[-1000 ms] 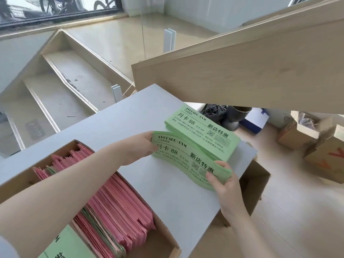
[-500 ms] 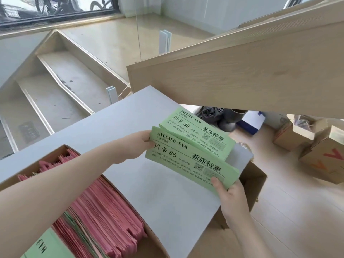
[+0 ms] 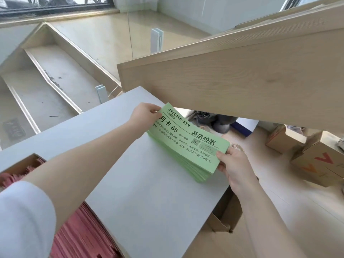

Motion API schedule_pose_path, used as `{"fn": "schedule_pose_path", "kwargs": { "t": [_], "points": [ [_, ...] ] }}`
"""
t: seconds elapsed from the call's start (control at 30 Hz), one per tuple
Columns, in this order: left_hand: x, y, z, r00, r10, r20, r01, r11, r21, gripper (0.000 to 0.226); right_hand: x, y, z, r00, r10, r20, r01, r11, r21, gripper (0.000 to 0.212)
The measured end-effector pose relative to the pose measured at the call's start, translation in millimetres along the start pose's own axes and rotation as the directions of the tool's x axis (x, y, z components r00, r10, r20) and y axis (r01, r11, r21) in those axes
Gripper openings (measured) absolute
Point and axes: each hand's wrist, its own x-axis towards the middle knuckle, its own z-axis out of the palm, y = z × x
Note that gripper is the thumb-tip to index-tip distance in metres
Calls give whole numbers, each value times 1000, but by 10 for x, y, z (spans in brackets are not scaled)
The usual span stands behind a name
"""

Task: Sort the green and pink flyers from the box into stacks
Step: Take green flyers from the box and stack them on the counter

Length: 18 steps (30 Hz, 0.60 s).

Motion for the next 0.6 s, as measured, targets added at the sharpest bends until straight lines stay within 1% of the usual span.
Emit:
{"fn": "schedule_pose_path", "kwargs": {
  "t": [0.03,0.1,0.17,0.23,0.27,0.33,0.37,0.4,0.5,0.57,0.6],
  "points": [
    [25,-6,21,1000,2,3,-2,1000,6,24,8,-8,-6,1000,-13,-12,12,999,-35,22],
    [63,-26,52,1000,0,11,0,1000,29,25,14,2,-32,997,-62,-42,54,984,-170,18],
    [85,-71,78,1000,-9,10,9,998,61,25,23,37,-68,989,-130,-65,102,938,-330,15],
    [89,-128,97,1000,-15,4,15,997,78,25,38,50,-78,981,-176,-81,115,866,-486,15],
    [91,-153,109,1000,-14,4,14,997,76,25,40,54,-77,978,-186,-91,106,827,-552,20],
    [104,-202,136,1000,-3,1,3,996,91,23,43,70,-75,979,-163,-121,56,788,-613,41],
    [112,-224,153,1000,1,-3,0,993,119,20,37,83,-76,982,-133,-136,21,785,-619,49],
    [113,-244,170,1000,-1,-4,2,989,148,17,26,94,-73,986,-98,-132,-3,795,-606,49],
    [108,-290,198,999,-30,22,25,984,176,17,19,163,-50,996,26,-83,-61,888,-456,31],
    [106,-295,184,998,-54,32,48,984,170,17,13,204,-41,994,78,-77,-101,928,-358,30],
    [93,-276,166,997,-70,33,63,984,165,15,5,213,-40,992,79,-96,-107,935,-337,35]
  ]
}}
